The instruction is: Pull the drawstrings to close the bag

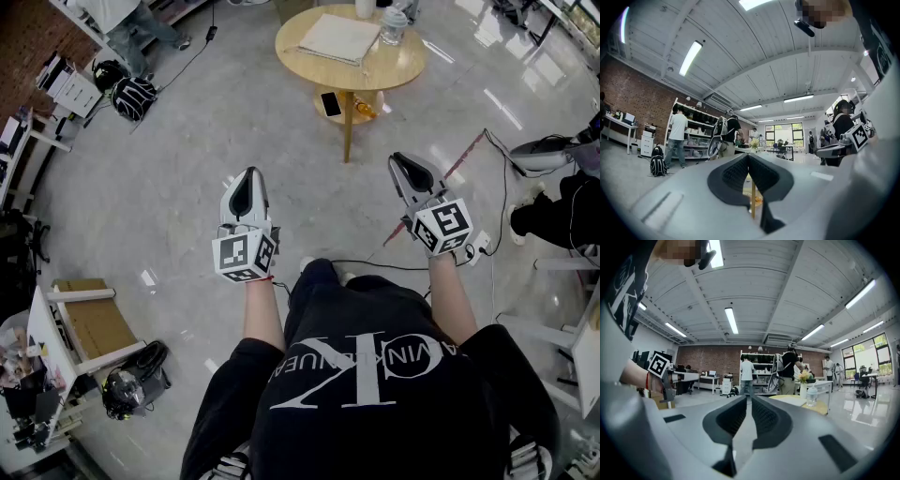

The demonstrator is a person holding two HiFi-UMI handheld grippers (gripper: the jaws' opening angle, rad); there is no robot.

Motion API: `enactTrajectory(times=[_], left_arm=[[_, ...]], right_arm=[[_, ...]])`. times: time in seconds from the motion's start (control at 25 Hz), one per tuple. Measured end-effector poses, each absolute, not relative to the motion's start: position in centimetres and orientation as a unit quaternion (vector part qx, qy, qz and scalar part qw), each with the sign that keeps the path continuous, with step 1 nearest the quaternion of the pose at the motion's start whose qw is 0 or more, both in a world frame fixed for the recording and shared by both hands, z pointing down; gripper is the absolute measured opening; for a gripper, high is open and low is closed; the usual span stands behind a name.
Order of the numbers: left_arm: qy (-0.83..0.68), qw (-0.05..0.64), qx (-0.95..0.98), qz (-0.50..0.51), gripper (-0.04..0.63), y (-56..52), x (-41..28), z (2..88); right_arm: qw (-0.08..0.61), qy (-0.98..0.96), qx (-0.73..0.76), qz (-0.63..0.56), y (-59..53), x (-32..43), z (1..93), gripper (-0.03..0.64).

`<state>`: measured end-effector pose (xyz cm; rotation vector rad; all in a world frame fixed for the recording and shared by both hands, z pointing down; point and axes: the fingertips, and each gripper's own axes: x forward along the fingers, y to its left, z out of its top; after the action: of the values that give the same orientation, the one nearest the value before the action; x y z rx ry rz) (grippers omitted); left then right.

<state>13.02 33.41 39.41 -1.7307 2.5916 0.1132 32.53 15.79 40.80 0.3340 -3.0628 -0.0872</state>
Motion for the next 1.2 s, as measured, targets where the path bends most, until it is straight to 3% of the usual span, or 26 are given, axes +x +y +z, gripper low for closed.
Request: enactTrajectory(times=[0.76, 0.84, 0.92, 1.2], left_arm=[[0.836, 0.017, -0.546, 0.047, 0.021, 33.4, 11.4, 38.6], [0.832, 0.014, -0.551, 0.057, 0.031, 32.9, 11.3, 38.8], [0.829, 0.007, -0.556, 0.056, 0.091, 32.1, 10.8, 39.4], [0.824, 0.004, -0.563, 0.052, 0.175, 28.4, 4.4, 39.4]], right_arm=[[0.026, -0.994, 0.105, -0.028, 14.1, 30.6, 40.7, 0.023], [0.021, -0.993, 0.111, -0.021, 13.3, 30.5, 40.7, 0.04], [0.025, -0.993, 0.116, -0.014, 12.4, 30.2, 41.2, 0.147], [0.029, -0.988, 0.149, 0.009, 8.2, 26.2, 42.1, 0.179]])
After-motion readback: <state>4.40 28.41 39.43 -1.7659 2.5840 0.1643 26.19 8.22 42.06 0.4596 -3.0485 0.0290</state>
